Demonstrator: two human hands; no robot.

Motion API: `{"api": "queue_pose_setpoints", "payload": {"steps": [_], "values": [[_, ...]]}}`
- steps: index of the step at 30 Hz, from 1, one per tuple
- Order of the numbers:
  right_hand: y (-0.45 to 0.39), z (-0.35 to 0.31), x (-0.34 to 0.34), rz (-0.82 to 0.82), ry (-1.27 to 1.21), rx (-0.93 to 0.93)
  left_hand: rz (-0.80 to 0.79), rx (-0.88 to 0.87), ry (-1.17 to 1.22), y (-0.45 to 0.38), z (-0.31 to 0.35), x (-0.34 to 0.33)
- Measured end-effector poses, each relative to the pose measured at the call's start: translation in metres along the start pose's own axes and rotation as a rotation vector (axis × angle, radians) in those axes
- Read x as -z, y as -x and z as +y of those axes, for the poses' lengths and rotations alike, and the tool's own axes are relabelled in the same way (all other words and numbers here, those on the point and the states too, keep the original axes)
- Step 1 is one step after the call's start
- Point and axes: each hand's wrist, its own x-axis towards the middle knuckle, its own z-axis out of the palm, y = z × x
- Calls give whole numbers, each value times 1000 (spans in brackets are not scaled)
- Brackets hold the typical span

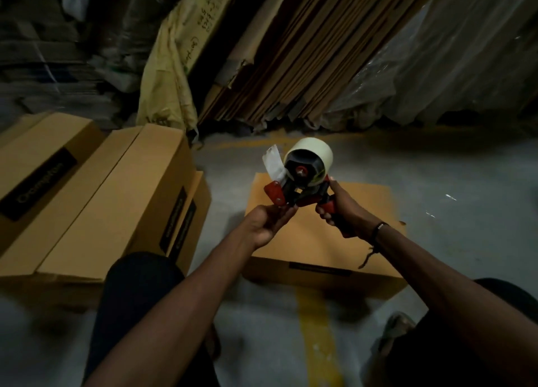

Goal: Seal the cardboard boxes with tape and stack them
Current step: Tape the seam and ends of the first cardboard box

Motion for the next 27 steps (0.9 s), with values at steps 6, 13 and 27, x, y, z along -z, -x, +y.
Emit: {"api": "queue_pose_setpoints", "payload": {"steps": [6,13,27], "values": [[-6,-5,-5,-40,-8,18,-52,28,203,1,8,17],[-11,0,-9,-105,90,39,179,-15,-275,2,10,14],[-78,36,19,50,398,73,793,-371,-735,-69,81,117]]}}
